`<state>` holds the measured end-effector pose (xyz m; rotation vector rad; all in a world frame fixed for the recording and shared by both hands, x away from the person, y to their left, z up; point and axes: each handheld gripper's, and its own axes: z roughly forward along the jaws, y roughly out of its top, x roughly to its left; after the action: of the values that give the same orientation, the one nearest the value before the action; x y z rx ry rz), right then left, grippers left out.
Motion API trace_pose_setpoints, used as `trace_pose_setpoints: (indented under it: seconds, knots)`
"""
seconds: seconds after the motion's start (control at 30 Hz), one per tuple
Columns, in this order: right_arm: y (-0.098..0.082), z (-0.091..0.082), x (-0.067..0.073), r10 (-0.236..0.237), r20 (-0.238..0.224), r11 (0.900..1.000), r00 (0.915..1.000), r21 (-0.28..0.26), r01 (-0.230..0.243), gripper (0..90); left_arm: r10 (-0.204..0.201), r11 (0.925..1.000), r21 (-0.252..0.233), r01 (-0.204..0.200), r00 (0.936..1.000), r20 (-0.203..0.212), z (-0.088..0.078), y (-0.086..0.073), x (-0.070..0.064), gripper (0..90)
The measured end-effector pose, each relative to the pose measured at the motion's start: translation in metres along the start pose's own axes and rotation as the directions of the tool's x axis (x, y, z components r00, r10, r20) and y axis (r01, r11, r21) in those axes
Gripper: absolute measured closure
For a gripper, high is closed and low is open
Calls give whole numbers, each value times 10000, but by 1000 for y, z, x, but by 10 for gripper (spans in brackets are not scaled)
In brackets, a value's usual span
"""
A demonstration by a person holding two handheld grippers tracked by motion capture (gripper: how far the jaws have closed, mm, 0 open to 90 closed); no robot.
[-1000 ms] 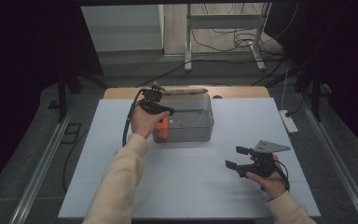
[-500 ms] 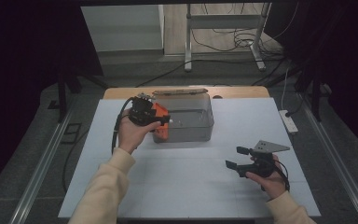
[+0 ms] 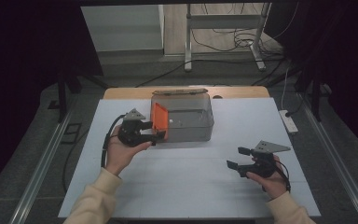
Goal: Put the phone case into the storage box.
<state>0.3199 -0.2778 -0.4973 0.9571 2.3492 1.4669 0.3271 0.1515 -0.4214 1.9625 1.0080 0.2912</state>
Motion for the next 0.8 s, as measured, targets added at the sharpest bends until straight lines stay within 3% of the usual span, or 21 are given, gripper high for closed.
trace_pose_setpoints:
  seconds: [0.2,0.33,0.5,0.8]
  knots:
    - [-3,1,-2,62,150,9999,9999,140,-64,193,222,9988,-437,-213,9996,197,-11,-24,-7,303]
    - [-3,1,-2,80,264,9998,9996,171,-85,192,293,9980,-567,-293,9996,4,-15,-46,-7,302]
    - [-4,2,-3,120,390,9995,9992,284,-131,191,134,9991,-397,-131,9999,58,-17,-75,-2,279]
    - [-6,4,-2,112,518,9988,9986,479,-137,189,-193,9992,-343,188,9997,-158,-21,-105,10,257]
